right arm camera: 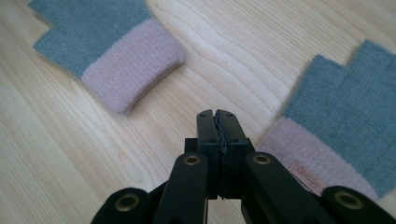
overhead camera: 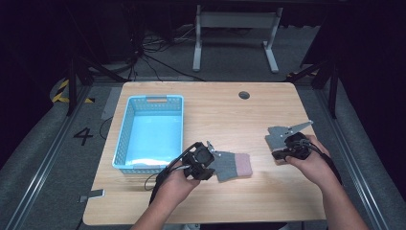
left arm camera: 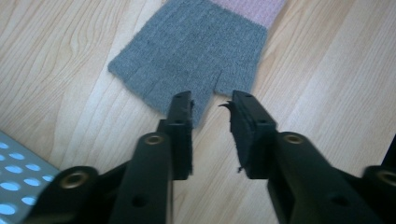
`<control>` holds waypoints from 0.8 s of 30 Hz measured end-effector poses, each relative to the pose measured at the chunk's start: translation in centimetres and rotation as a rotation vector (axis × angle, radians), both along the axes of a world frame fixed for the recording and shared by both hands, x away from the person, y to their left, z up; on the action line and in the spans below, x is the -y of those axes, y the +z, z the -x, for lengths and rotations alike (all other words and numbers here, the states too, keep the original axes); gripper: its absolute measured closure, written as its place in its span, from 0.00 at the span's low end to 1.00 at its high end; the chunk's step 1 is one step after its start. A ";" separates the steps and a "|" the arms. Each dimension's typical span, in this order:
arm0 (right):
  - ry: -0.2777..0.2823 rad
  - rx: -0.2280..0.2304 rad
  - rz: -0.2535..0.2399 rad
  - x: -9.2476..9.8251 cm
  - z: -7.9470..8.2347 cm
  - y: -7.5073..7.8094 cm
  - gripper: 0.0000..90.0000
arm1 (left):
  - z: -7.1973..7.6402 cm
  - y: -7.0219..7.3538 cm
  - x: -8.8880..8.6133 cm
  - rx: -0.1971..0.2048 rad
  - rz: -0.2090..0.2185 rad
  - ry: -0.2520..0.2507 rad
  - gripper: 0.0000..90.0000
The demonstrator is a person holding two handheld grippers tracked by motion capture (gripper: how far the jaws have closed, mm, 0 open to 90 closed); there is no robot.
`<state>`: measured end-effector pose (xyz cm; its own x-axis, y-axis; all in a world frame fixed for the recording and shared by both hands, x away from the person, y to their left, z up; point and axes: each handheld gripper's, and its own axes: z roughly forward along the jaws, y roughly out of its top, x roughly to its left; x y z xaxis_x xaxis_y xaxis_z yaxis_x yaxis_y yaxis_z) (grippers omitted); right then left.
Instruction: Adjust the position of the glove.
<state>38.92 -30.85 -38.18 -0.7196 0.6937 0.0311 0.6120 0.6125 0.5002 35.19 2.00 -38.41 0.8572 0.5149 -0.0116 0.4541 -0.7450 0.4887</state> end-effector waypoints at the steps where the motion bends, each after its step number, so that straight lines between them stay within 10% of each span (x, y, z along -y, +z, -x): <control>1: 0.001 -0.002 -0.003 -0.1 0.0 0.0 1.00 | 0.0 0.0 -0.1 -0.009 0.005 0.003 0.85; 24: 0.158 0.004 -0.112 -6.5 0.9 -2.2 1.00 | -0.2 0.6 -0.7 0.002 0.049 0.063 0.99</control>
